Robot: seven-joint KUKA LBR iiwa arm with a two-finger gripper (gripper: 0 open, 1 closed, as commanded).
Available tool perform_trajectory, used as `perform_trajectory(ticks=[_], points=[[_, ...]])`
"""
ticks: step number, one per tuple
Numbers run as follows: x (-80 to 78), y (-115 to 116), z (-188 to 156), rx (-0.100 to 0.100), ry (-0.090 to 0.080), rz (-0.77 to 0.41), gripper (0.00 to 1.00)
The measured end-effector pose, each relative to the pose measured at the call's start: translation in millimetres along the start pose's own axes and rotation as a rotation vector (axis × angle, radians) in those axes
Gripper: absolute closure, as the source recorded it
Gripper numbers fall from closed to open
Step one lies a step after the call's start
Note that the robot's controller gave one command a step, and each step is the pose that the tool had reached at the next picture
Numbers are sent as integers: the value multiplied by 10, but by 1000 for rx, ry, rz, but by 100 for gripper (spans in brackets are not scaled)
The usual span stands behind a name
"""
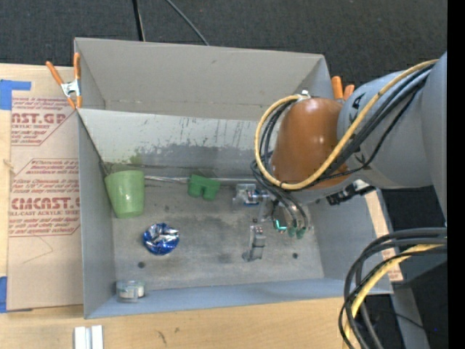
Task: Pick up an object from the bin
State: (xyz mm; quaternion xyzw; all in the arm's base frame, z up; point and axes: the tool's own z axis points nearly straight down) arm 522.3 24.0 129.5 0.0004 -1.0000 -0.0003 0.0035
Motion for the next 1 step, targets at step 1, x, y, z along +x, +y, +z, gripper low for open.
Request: perform_trajectory(ticks=[1], points=[[-375,-869,548,4,-8,-55,0]])
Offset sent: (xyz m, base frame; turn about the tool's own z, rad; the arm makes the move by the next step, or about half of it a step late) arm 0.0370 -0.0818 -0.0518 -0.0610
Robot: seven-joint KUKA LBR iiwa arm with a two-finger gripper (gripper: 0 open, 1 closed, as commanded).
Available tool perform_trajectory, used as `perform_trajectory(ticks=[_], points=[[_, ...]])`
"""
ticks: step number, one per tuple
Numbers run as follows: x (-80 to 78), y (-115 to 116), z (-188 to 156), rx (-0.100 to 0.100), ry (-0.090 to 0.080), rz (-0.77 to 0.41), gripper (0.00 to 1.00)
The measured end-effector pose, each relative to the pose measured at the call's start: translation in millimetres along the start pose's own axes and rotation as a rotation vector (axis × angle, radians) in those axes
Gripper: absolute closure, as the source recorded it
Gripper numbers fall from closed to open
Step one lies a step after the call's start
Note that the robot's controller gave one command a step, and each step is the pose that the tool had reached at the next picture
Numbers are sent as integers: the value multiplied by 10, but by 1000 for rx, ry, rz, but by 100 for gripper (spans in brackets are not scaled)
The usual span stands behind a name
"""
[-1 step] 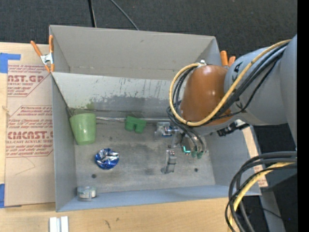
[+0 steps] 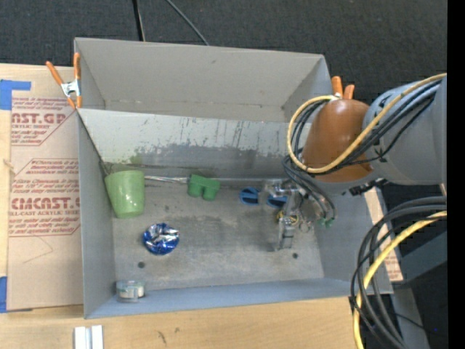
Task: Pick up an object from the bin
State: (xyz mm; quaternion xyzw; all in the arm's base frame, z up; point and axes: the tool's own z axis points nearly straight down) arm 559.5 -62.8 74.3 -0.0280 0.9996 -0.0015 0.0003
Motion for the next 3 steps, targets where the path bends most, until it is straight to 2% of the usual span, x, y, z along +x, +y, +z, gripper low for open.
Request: perform_trajectory(ticks=[1,2,3], points=[[-266,-727,37,-1,-3,-110,0],[-222,-613,47,-3,-3,-497,0],[-226,-620,38,-3,-4,-494,100]])
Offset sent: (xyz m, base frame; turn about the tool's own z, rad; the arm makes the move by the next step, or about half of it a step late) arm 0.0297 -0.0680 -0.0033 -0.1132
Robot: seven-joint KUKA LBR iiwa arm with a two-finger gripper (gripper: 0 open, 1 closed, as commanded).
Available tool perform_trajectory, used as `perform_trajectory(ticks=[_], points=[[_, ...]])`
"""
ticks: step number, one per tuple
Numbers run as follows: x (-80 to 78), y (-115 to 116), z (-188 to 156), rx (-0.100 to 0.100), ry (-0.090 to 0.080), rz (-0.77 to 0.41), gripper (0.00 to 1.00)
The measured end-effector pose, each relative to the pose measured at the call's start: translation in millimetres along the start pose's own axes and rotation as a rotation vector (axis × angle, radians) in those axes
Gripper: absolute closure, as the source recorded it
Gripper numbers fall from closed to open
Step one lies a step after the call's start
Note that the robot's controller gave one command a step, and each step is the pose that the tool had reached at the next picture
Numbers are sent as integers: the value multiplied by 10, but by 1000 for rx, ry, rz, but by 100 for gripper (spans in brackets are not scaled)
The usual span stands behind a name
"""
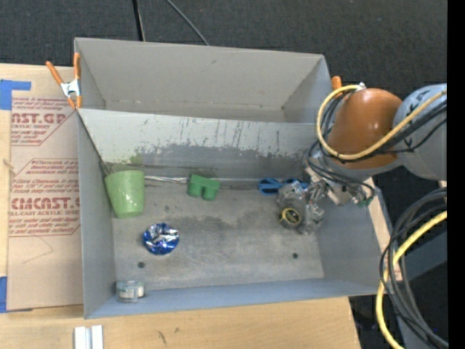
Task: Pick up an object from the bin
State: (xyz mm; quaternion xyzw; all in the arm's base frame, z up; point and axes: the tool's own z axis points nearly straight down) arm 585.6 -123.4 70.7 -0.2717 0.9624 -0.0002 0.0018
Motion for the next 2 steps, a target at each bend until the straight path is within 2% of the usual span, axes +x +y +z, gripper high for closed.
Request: perform_trajectory(ticks=[1,2], points=[[141,444,-1348,4,-4,-14,100],[-80,637,-2271,1,-3,-344,100]])
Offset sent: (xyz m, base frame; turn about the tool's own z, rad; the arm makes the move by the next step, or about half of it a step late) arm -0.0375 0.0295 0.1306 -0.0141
